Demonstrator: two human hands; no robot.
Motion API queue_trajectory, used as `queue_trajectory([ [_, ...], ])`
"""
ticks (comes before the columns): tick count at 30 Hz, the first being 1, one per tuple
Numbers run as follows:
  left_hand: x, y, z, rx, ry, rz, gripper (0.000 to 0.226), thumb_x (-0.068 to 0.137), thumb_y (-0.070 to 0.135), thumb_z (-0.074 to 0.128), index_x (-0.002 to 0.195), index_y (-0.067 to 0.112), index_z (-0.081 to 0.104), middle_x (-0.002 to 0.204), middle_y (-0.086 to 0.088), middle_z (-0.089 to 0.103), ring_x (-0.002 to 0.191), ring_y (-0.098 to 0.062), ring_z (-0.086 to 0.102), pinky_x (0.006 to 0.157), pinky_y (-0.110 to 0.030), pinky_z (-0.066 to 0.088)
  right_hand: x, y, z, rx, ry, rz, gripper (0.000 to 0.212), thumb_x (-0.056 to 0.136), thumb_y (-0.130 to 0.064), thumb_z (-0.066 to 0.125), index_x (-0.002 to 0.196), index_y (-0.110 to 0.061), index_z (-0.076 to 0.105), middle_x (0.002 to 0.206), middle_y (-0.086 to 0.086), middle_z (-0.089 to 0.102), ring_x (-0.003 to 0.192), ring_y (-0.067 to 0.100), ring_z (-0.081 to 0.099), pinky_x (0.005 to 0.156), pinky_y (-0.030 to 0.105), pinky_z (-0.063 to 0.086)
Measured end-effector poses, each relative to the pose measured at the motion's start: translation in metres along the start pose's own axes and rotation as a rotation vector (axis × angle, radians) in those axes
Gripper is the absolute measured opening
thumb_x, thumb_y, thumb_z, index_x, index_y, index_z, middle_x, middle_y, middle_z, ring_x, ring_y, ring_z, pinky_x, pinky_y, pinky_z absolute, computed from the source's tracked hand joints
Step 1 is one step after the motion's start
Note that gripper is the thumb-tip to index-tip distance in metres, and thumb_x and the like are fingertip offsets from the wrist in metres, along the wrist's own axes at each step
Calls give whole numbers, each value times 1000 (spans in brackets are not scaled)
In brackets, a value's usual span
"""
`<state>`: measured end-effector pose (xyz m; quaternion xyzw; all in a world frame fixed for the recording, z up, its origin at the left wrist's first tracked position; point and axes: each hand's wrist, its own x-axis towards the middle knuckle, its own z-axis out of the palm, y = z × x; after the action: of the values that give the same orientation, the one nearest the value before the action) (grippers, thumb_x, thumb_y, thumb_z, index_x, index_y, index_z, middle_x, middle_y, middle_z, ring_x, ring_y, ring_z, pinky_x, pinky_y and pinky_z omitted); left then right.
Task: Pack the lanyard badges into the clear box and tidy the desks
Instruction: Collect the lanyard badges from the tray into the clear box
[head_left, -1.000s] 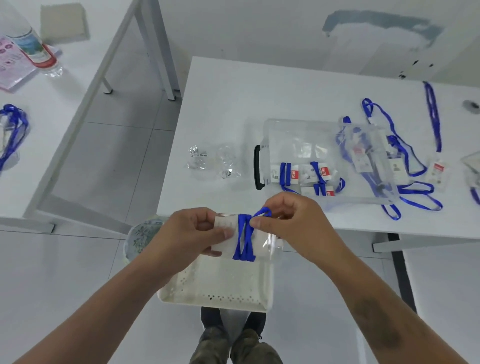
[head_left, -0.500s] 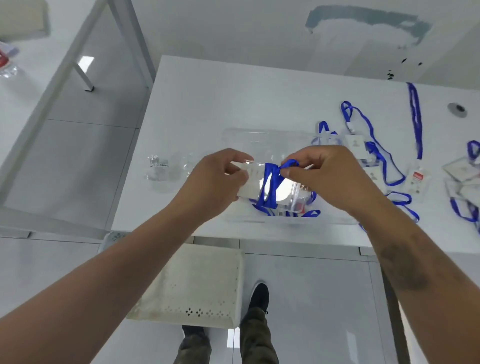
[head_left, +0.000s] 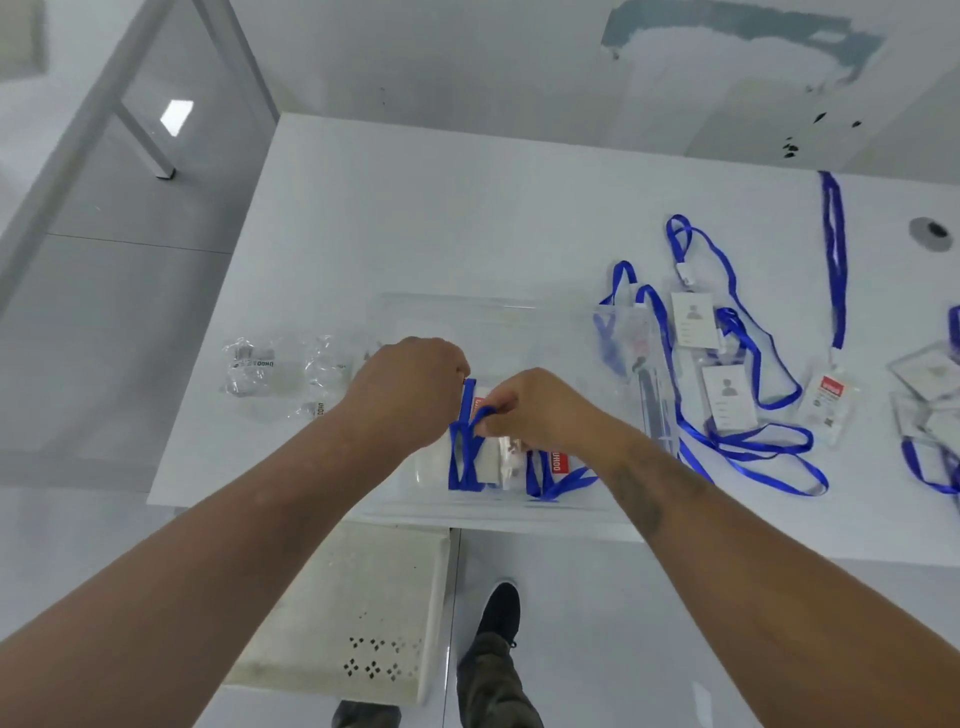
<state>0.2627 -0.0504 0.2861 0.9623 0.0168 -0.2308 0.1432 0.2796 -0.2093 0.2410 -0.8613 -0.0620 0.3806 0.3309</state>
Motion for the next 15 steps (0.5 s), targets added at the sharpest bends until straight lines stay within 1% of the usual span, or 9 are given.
queue_trajectory([
  [2, -1, 0, 1, -54, 50, 0, 34, 97, 13, 42, 118, 25, 67, 116, 2, 68, 104, -21, 62, 85, -30, 48, 12, -1, 11, -99, -2, -7, 11, 83, -25, 73, 83, -15, 75, 65, -3, 63, 53, 9, 53, 57, 25, 45],
  [3, -4, 0, 1, -74, 76, 1, 34, 99, 16, 40, 119, 25, 66, 117, 3, 68, 105, -19, 61, 82, -27, 44, 16, -3, 16, -157, 1, -7, 13, 83, -27, 73, 83, -14, 75, 68, -3, 65, 57, 9, 55, 59, 25, 45],
  [5, -7, -1, 1, -113, 114, 4, 35, 101, 19, 38, 121, 26, 66, 119, 4, 68, 106, -17, 60, 80, -24, 38, 19, -7, 21, -307, 4, -9, 20, 83, -34, 73, 87, -15, 74, 78, 0, 70, 68, 14, 62, 64, 29, 50],
  [7, -8, -2, 0, -142, 132, 12, 35, 101, 20, 38, 122, 27, 65, 120, 5, 68, 108, -16, 60, 81, -23, 38, 18, -12, 21, -451, 18, -13, 24, 82, -39, 72, 86, -16, 72, 82, 0, 71, 75, 18, 65, 68, 32, 54],
  [9, -9, -2, 0, -160, 134, 19, 34, 102, 22, 38, 123, 27, 64, 122, 5, 68, 108, -16, 61, 84, -25, 41, 12, -18, 15, -514, 34, 1, 24, 80, -42, 73, 80, -19, 66, 79, -3, 67, 75, 19, 62, 67, 30, 51],
  [10, -10, -3, -1, -173, 132, 23, 33, 102, 23, 39, 124, 28, 64, 122, 6, 68, 108, -15, 61, 86, -25, 42, 7, -20, 10, -512, 45, 20, 24, 79, -43, 73, 85, -21, 66, 84, -4, 67, 77, 18, 62, 69, 30, 50],
  [12, -12, -3, 0, -213, 122, 29, 31, 101, 26, 43, 124, 29, 62, 121, 8, 68, 106, -13, 61, 86, -26, 44, -4, -20, 0, -460, 80, 48, 34, 80, -44, 72, 108, -25, 68, 104, -6, 70, 91, 16, 64, 83, 32, 52],
  [14, -15, -3, 1, -279, 118, 34, 29, 98, 30, 48, 125, 32, 59, 121, 13, 66, 106, -10, 60, 86, -25, 45, -20, -17, -10, -414, 118, 49, 44, 85, -47, 67, 125, -30, 61, 122, -10, 65, 105, 13, 61, 93, 32, 49],
  [15, -17, -3, 3, -304, 120, 40, 30, 97, 34, 51, 126, 34, 57, 122, 14, 65, 106, -8, 60, 86, -25, 46, -29, -16, -14, -393, 139, 48, 46, 88, -49, 63, 130, -32, 57, 127, -11, 63, 109, 11, 60, 95, 31, 47],
])
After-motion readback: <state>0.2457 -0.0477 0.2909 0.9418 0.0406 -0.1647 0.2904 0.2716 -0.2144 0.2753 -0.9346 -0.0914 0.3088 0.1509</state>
